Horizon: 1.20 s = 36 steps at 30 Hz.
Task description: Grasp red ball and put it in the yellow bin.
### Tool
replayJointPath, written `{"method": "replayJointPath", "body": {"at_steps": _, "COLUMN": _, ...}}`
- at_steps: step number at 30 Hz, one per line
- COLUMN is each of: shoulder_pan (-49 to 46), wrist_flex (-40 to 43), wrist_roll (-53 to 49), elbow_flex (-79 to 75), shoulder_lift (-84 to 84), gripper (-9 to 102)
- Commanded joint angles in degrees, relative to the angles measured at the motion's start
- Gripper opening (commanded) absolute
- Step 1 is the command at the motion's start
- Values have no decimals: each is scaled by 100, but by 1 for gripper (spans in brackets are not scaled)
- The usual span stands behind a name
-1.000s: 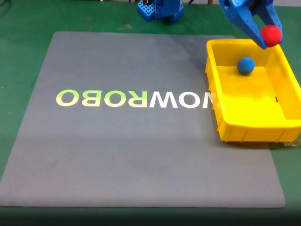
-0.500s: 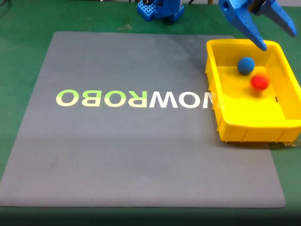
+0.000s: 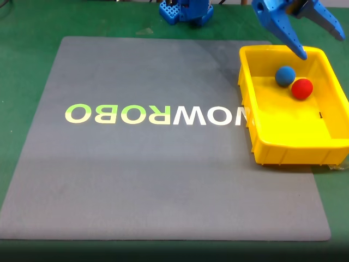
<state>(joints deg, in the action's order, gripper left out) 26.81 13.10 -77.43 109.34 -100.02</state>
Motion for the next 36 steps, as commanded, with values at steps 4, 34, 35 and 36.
{"method": "replayJointPath", "body": {"at_steps": 4, "shoulder_pan": -308, "wrist_flex": 545, "wrist_roll": 35, "elbow_flex": -53, "shoulder_lift": -1213, "gripper": 34}}
{"method": "replayJointPath", "body": {"at_steps": 34, "shoulder_pan": -2276, "wrist_flex": 3647, "wrist_roll": -448, "elbow_flex": 4860, "shoulder_lift": -7418, "gripper": 0}}
{"method": "replayJointPath", "body": {"at_steps": 35, "shoulder_pan": -2303, "wrist_flex": 3718, "wrist_roll": -448, "elbow_flex": 4983, "shoulder_lift": -7523, "gripper": 0}}
{"method": "replayJointPath", "body": {"at_steps": 36, "shoulder_pan": -2338, "wrist_flex": 3788, "wrist_roll": -475, "elbow_flex": 5115, "shoulder_lift": -7620, "gripper": 0}}
